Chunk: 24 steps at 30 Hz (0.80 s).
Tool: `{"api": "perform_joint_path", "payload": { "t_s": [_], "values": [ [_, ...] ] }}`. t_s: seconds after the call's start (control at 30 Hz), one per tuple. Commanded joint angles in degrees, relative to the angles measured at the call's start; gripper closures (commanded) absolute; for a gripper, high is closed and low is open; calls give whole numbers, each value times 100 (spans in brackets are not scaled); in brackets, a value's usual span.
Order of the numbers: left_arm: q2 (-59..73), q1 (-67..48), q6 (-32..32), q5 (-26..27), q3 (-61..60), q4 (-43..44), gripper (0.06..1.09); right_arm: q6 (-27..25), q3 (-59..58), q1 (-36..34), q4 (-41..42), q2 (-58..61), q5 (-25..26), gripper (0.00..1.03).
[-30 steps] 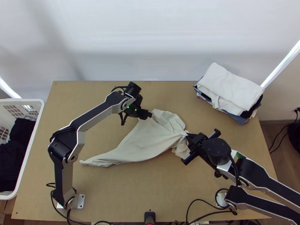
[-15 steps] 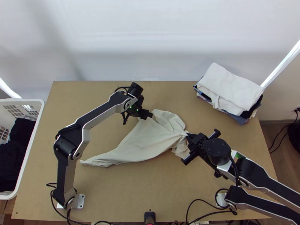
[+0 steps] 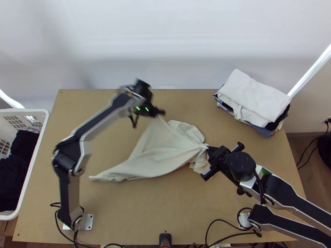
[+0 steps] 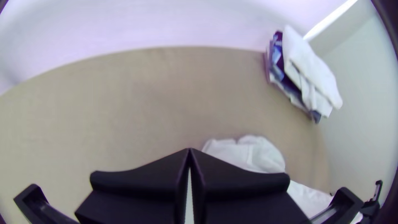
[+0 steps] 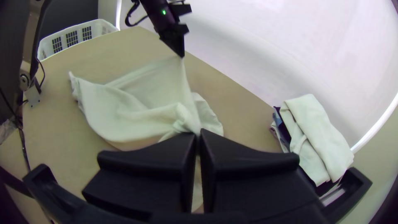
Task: Fold the t-shirt
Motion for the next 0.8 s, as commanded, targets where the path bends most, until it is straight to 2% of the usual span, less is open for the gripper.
{"api": "perform_joint_path", "payload": {
  "t_s": [0.0,0.2,0.4,0.57,0.77],
  "values": [
    [-721,449,-193,-31,364,-53,105,8,63,-166,99,12,8,100],
    [-1521,1196,-210,-22,461,-220,105,-62,248,-500,143,144,8,100],
    [-2022,1829,-342,-31,865,-325,105,-299,705,-1265,477,592,-10,100],
    [-2251,2110,-395,-84,1322,-457,105,-352,1707,-2021,697,1331,-53,100],
    [-2409,2110,-395,-532,2025,-246,105,-589,3113,-2671,1585,2254,-53,100]
  ]
}}
